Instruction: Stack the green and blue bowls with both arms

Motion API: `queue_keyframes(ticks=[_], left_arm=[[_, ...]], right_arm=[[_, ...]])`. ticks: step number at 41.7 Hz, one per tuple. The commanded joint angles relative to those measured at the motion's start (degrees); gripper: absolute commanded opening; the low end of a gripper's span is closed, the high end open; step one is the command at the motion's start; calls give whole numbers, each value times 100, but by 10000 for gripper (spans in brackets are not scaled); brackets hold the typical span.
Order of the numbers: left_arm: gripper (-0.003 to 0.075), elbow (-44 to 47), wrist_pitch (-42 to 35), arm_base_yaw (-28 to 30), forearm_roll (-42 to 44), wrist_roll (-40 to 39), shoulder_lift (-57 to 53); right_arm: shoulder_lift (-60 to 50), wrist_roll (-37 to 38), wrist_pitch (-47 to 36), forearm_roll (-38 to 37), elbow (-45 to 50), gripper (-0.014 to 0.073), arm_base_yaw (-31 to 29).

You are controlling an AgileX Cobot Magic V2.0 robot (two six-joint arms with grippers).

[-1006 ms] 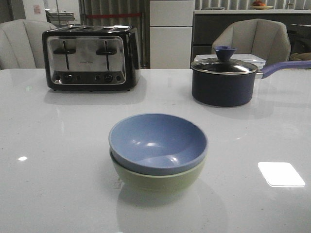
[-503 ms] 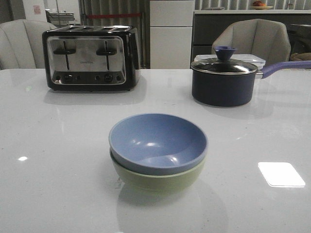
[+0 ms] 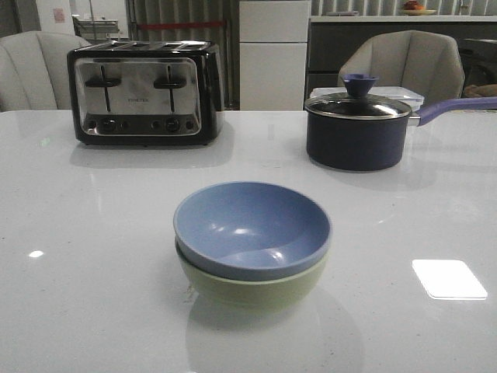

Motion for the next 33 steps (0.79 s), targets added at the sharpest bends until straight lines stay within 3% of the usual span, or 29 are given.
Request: queue_keyframes(ticks=[1,9,33], left_arm=[[93,20,-484,12,-46,-49,-105],[93,20,-484,12,-46,-49,-105],[93,20,-484,12,-46,-49,-105]], right_arm=[[-111,386,-612,-190,-19,56,-115],[-111,614,-653,-557,-19,56,-229],[-111,614,-642,-556,-14,56,-158]])
